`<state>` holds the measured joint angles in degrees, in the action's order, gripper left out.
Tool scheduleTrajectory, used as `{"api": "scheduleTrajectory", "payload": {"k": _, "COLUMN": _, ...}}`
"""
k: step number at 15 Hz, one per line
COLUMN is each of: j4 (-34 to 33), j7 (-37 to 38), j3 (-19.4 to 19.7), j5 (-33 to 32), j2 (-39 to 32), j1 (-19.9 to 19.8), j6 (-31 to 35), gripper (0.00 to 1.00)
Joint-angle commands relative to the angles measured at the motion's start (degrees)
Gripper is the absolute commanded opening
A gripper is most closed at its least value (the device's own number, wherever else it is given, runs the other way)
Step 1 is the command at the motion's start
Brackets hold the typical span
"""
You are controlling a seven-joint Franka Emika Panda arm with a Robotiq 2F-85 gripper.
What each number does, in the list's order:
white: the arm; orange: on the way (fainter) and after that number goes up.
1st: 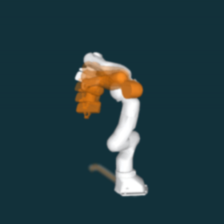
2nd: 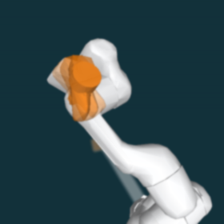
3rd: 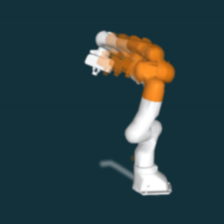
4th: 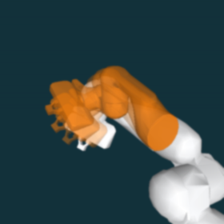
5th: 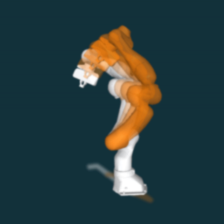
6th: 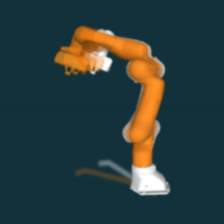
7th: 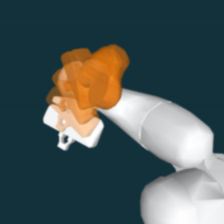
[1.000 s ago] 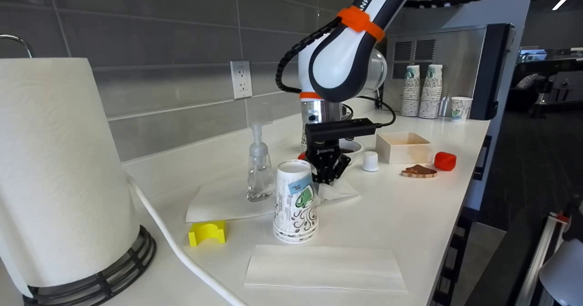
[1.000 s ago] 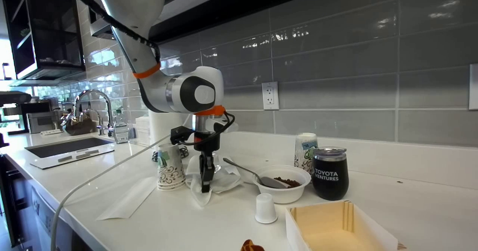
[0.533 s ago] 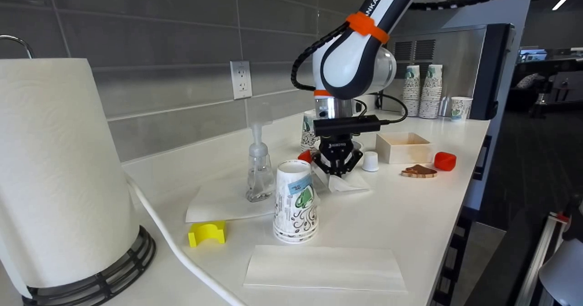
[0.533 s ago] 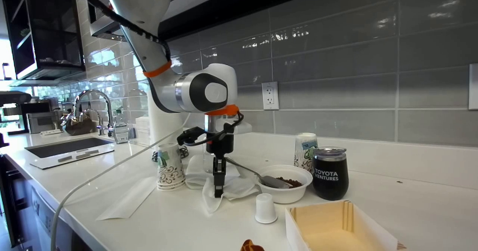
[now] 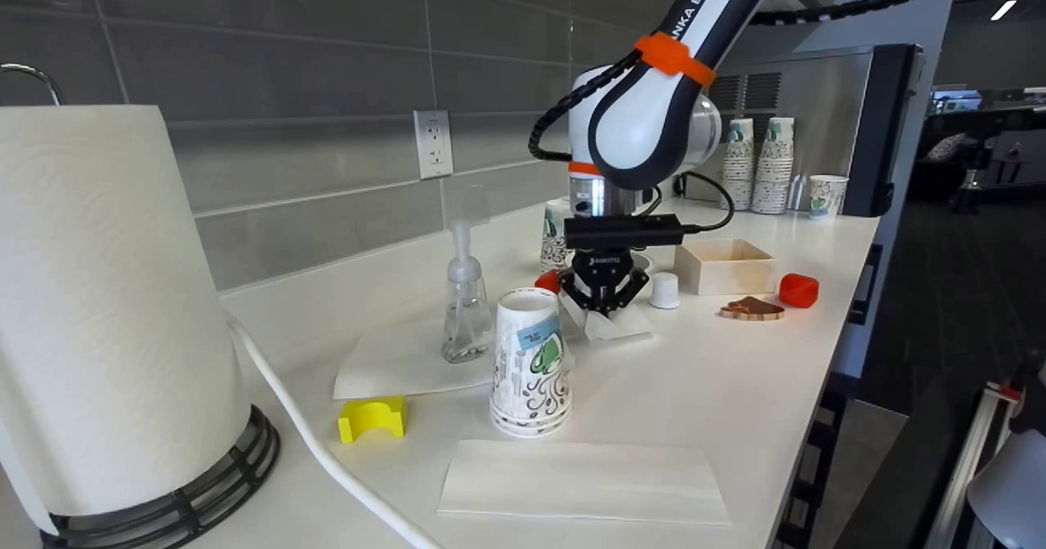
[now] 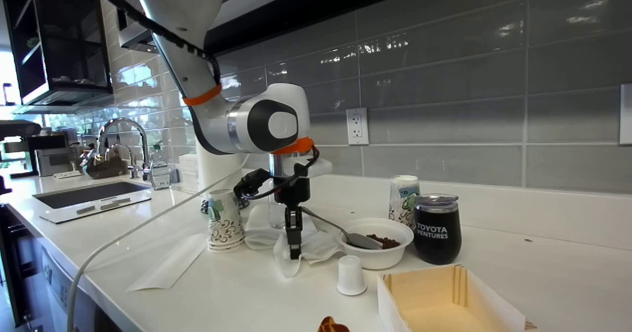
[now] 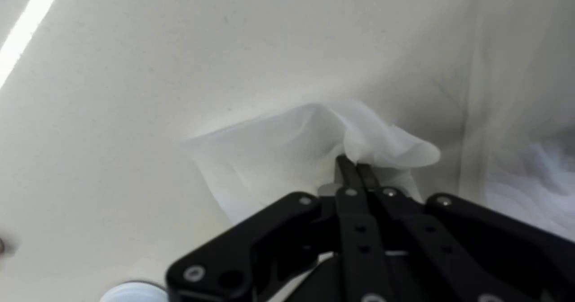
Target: Use one napkin to wipe the countertop.
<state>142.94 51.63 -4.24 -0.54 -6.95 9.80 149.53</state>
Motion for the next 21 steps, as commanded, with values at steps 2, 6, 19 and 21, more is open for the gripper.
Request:
{"api": "scheduleTrajectory", "payload": {"k": 2, "j4": 1.19, "j7": -2.56, "j3": -1.79, "j5": 1.33, "j2": -1.22, "j1": 0.73, "j6": 5.5, "gripper": 0.0}}
{"api": "scheduleTrajectory", "payload": {"k": 6, "j4": 0.38, "j7": -17.33, "j3": -6.26, "j5": 13.76, "j2": -0.98, "j1": -0.3, "j6": 0.75, "gripper": 0.0}}
{"api": "scheduleTrajectory", "payload": {"k": 19, "j4": 6.78, "j7": 4.05, "j3": 0.21, "j5": 7.08, "j2": 6.23, "j1": -2.28, "j6": -8.67, "gripper": 0.0}}
{"api": "scheduleTrajectory", "payload": {"k": 21, "j4": 7.82, "j7": 7.17, "j3": 0.73, "j5": 6.61, "j2": 6.4, "j1": -3.19, "j6": -5.14, "gripper": 0.0}}
